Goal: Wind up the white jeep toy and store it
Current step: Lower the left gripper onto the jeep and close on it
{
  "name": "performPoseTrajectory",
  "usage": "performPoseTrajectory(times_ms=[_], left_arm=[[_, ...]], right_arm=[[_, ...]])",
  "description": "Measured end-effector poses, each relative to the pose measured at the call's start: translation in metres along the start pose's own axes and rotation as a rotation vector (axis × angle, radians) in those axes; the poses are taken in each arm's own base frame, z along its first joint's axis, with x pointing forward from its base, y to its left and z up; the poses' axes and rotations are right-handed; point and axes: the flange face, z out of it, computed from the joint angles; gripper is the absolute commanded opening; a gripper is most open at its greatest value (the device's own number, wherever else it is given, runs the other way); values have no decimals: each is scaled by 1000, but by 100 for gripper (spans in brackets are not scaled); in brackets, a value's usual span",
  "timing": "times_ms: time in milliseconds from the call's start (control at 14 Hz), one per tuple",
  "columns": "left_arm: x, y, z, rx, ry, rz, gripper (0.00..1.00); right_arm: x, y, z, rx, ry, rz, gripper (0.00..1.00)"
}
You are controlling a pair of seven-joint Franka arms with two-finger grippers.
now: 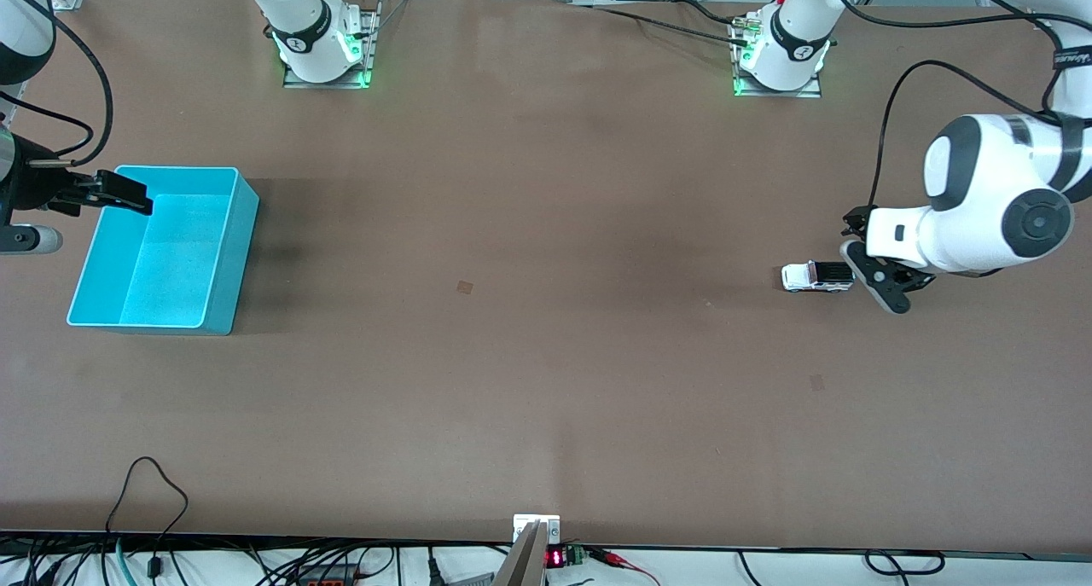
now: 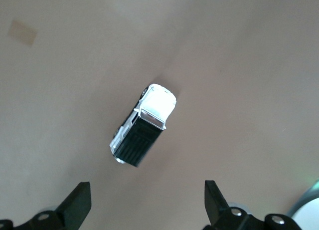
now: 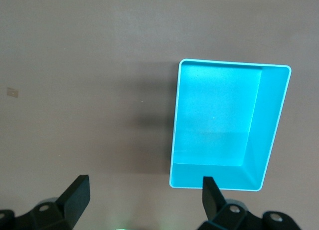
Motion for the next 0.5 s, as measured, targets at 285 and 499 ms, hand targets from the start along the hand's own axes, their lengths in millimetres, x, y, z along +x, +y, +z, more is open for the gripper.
performPoseTrajectory(times_ms=[285,499], left_arm=[[-3,-8,25,68,37,284,100],[-4,-3,49,94,44,432,100]], right_arm=[[0,0,0,0,0,0,100],[0,0,0,0,0,0,100]])
